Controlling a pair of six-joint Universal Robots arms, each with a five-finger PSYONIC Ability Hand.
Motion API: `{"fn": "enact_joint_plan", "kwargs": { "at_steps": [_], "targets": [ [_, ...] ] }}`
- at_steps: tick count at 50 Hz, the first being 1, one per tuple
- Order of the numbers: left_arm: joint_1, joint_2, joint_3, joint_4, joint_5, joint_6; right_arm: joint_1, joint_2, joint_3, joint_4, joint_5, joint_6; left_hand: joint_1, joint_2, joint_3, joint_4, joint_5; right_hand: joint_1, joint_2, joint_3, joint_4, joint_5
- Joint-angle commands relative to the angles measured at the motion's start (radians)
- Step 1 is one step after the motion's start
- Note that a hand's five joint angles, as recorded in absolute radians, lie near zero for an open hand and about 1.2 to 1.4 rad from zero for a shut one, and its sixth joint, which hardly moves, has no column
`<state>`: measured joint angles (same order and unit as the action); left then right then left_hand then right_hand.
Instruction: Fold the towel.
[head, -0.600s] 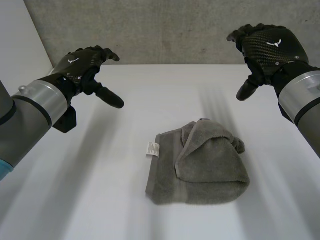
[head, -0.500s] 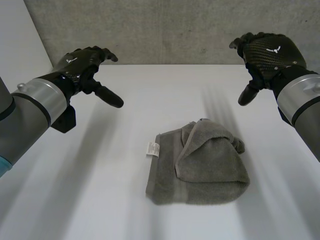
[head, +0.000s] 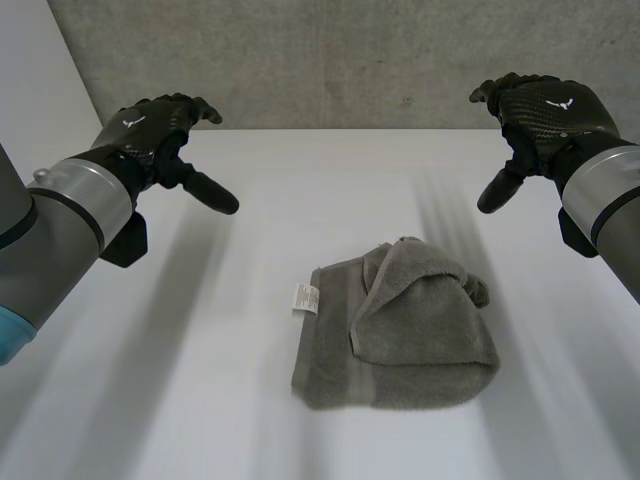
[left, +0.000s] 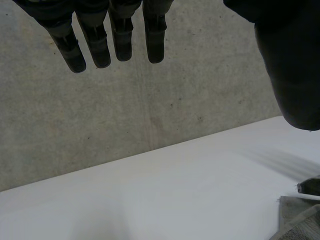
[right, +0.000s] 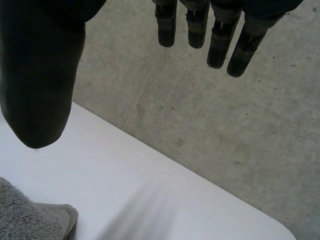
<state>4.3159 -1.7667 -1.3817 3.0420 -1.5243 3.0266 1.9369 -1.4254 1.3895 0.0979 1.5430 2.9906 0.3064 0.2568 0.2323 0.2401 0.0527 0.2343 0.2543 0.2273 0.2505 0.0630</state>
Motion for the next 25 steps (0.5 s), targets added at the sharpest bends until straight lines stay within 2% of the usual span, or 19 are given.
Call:
{"fn": "enact_joint_plan", "kwargs": {
  "at_steps": [1,16,19,21,22,23,24,25],
  "targets": [
    [-0.002,0.001,-0.002,0.003,-0.002,0.0,-0.001,-0.001,0.0,-0.001,0.0,-0.002,-0.113,-0.064,-0.058,-0.066,-0.034,-0.06,-0.08,-0.053,-0.076,-0.063],
    [-0.004,-0.002,-0.01,0.008,0.006,0.003,0.005,0.005,0.002,0.0,-0.024,-0.01,-0.113,-0.064,-0.058,-0.066,-0.034,-0.06,-0.08,-0.053,-0.076,-0.063],
    [-0.018,-0.019,-0.022,0.024,0.015,0.005,0.01,0.01,0.003,0.003,-0.075,-0.047,-0.111,-0.061,-0.058,-0.066,-0.031,-0.06,-0.08,-0.053,-0.076,-0.063],
    [-0.028,-0.04,-0.028,0.04,0.016,0.006,0.008,0.034,0.014,0.043,-0.189,-0.176,-0.113,-0.064,-0.058,-0.066,-0.034,-0.06,-0.08,-0.053,-0.076,-0.063],
    [-0.044,-0.068,-0.033,0.053,0.019,0.006,0.008,0.034,0.014,0.043,-0.19,-0.177,-0.113,-0.064,-0.058,-0.066,-0.034,-0.06,-0.08,-0.053,-0.076,-0.063],
    [-0.062,-0.101,-0.034,0.064,0.021,0.006,0.008,0.055,0.019,0.075,-0.243,-0.258,-0.113,-0.064,-0.058,-0.066,-0.034,-0.06,-0.08,-0.053,-0.076,-0.063],
    [-0.062,-0.102,-0.034,0.064,0.021,0.006,0.008,0.056,0.019,0.075,-0.244,-0.259,-0.113,-0.064,-0.058,-0.066,-0.034,-0.06,-0.08,-0.053,-0.076,-0.063],
    [-0.082,-0.137,-0.039,0.073,0.024,0.006,0.013,0.084,0.023,0.11,-0.285,-0.325,-0.113,-0.064,-0.058,-0.066,-0.034,-0.06,-0.08,-0.053,-0.076,-0.063]
  ]
}}
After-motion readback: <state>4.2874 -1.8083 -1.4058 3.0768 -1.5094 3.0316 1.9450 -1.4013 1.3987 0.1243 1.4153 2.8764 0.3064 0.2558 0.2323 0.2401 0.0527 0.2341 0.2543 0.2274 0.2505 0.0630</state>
